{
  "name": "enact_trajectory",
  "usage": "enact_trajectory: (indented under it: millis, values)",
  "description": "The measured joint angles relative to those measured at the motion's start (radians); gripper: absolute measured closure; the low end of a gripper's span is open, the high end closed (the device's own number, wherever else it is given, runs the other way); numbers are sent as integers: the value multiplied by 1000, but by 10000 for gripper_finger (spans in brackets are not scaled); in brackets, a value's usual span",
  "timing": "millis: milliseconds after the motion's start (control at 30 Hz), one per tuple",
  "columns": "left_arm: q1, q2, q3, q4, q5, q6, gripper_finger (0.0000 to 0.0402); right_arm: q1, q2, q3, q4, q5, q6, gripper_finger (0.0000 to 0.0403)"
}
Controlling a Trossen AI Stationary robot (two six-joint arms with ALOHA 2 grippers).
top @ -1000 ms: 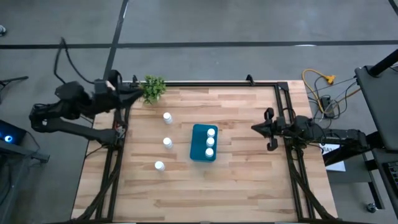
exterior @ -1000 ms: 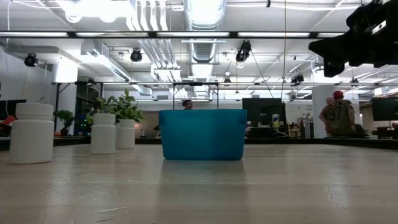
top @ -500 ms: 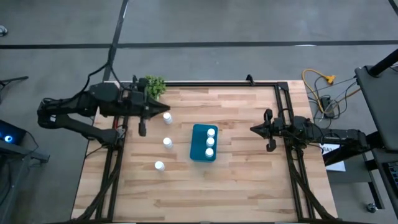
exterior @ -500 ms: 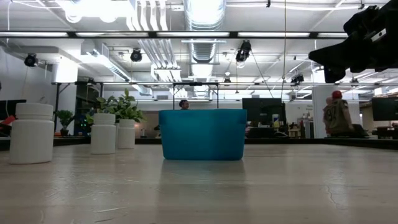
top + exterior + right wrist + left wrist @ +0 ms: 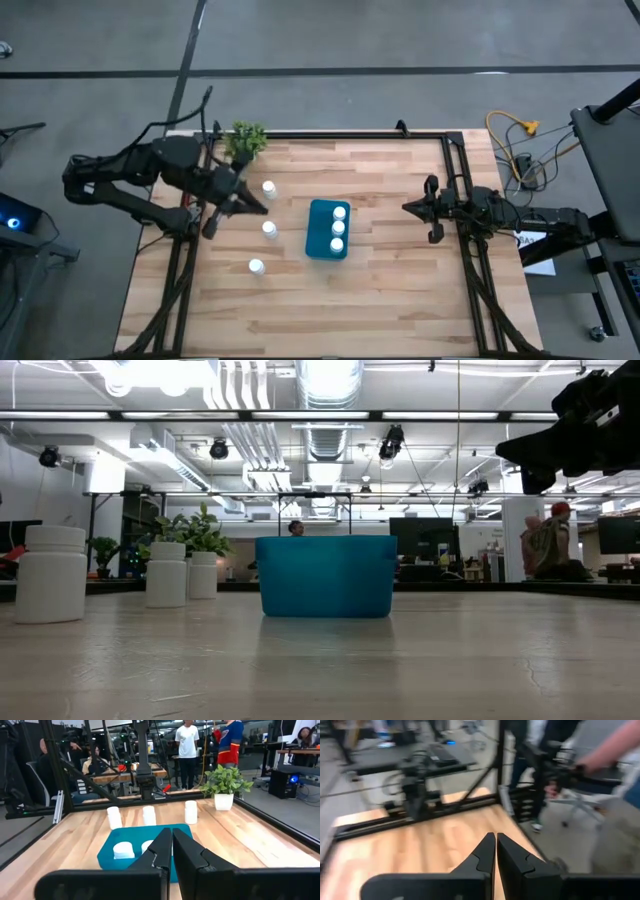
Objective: Pick and place pill bottles into a basket
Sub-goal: Put the white pill bottle into the blue container
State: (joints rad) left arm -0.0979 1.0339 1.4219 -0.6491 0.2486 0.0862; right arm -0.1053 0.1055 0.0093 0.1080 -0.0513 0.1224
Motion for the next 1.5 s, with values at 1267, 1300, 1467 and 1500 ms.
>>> enact_trajectory:
  millis: [1267,1300,1467,1500]
  values:
    - [-219,257,-33,-345,82,-185,203,0,0,1,-69,0,9,394]
    - [-228,271,-37,-362,82,-185,203,0,0,1,-69,0,9,394]
    - [-262,339,-42,-454,71,-199,202,0,0,1,-68,0,8,394]
    - [-264,347,-42,-463,49,-216,202,0,0,1,-68,0,5,394]
